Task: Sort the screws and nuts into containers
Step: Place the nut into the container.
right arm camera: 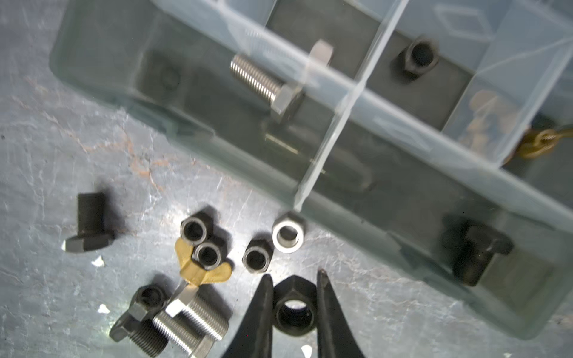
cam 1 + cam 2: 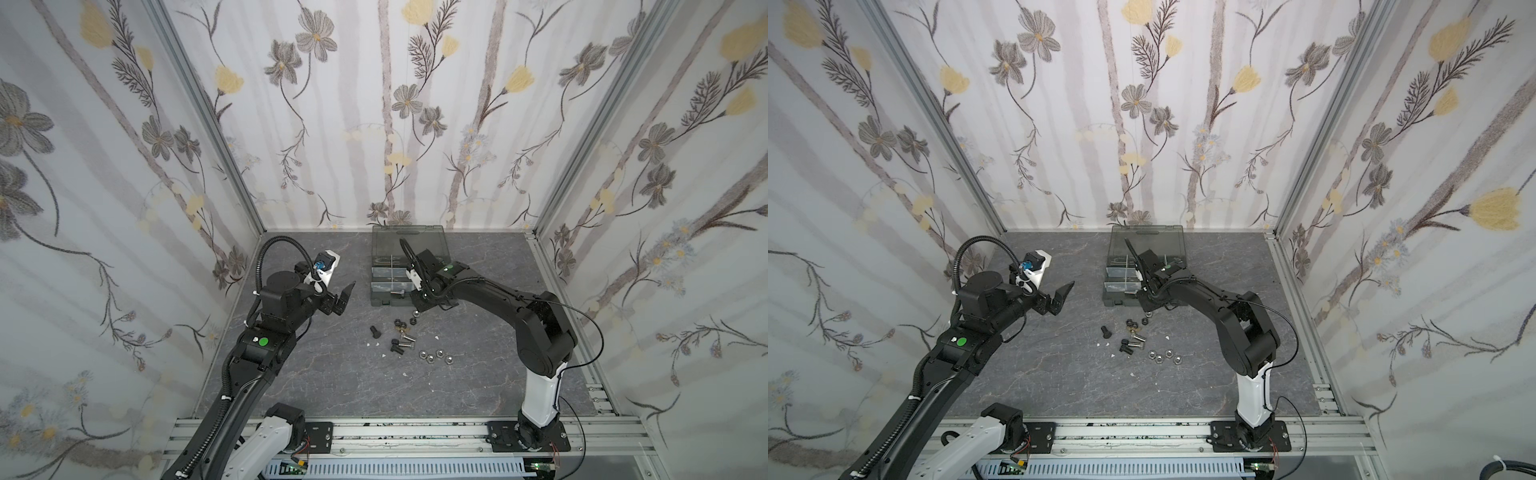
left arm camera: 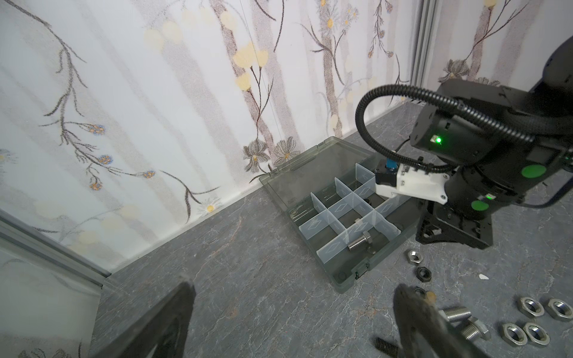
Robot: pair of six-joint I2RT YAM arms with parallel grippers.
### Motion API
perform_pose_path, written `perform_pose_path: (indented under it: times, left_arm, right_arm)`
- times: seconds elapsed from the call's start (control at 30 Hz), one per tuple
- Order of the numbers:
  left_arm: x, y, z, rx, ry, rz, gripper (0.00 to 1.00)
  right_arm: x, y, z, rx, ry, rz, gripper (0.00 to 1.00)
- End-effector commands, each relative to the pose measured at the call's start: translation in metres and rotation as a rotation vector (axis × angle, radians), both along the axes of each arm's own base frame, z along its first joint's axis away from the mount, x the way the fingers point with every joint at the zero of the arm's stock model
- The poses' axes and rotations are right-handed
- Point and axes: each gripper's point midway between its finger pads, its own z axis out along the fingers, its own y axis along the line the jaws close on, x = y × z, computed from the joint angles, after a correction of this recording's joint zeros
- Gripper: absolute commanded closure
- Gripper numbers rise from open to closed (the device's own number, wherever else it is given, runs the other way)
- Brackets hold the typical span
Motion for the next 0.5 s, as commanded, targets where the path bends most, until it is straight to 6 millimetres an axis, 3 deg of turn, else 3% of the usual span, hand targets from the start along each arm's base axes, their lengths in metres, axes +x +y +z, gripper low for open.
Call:
perform_pose_path:
  times: [0.0, 0.23, 0.47]
  left_arm:
    - [0.001, 0.0, 0.005, -0.001, -0.029, 0.001, 0.0]
    - [0.001, 0.002, 0.007, 0.004, -0.033, 0.009, 0.0]
    - [0.003, 0.002, 0.003, 0.01, -0.024, 0.011, 0.0]
  right_arm:
    - [0.022, -0.005, 0.01, -0.019, -0.04, 0.013, 0.84]
    - [0.086, -0.012, 0.018, -0.007, -0.112, -0.03, 0.83]
    - [0.114, -0.015, 0.005, -0.032, -0.123, -0.02, 0.83]
